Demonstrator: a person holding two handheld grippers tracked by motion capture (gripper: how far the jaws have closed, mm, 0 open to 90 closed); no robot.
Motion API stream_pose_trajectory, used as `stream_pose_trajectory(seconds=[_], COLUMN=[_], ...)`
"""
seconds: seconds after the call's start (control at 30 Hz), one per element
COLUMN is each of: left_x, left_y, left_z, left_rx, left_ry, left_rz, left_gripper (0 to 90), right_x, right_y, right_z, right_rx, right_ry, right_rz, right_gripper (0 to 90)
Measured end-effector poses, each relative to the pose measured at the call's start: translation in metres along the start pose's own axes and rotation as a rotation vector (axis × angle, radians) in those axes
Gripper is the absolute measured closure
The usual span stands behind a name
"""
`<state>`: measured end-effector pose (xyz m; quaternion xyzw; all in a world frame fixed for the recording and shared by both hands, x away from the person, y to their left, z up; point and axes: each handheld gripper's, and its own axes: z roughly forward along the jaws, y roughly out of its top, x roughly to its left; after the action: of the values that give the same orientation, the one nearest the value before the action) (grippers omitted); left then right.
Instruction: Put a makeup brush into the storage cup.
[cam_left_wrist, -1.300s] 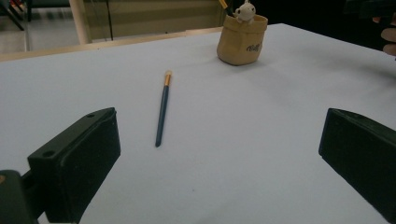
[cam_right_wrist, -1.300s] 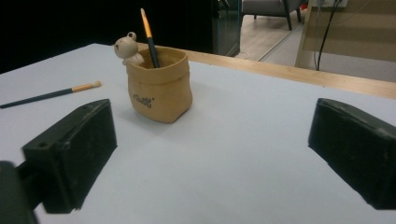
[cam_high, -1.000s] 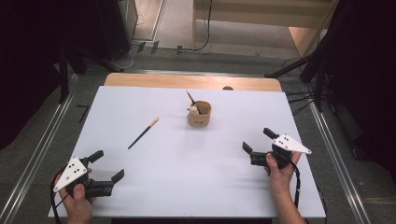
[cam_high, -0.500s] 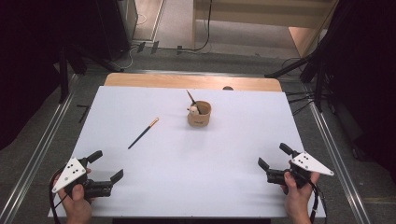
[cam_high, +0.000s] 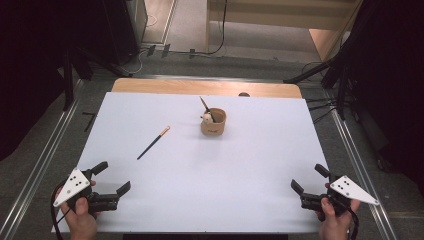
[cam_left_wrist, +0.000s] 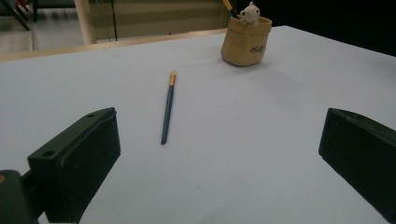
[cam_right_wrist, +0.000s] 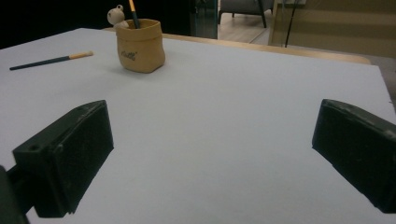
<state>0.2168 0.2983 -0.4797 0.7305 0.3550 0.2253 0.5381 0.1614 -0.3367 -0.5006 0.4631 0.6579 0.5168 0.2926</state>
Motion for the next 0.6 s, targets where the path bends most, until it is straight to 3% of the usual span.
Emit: stream_pose_trajectory(seconds=[0.6], left_x=[-0.0018], left_y=[0.0043], left_z=[0.0077], left_rx=[0.002], left_ry=[-0.003], left_rz=[-0.009], left_gripper=[0.0], right_x=[-0.0040], right_y=[0.0021], right_z=[-0.0064], right_rx=[-0.031], right_ry=[-0.008], right_rz=[0.019], right_gripper=[0.0])
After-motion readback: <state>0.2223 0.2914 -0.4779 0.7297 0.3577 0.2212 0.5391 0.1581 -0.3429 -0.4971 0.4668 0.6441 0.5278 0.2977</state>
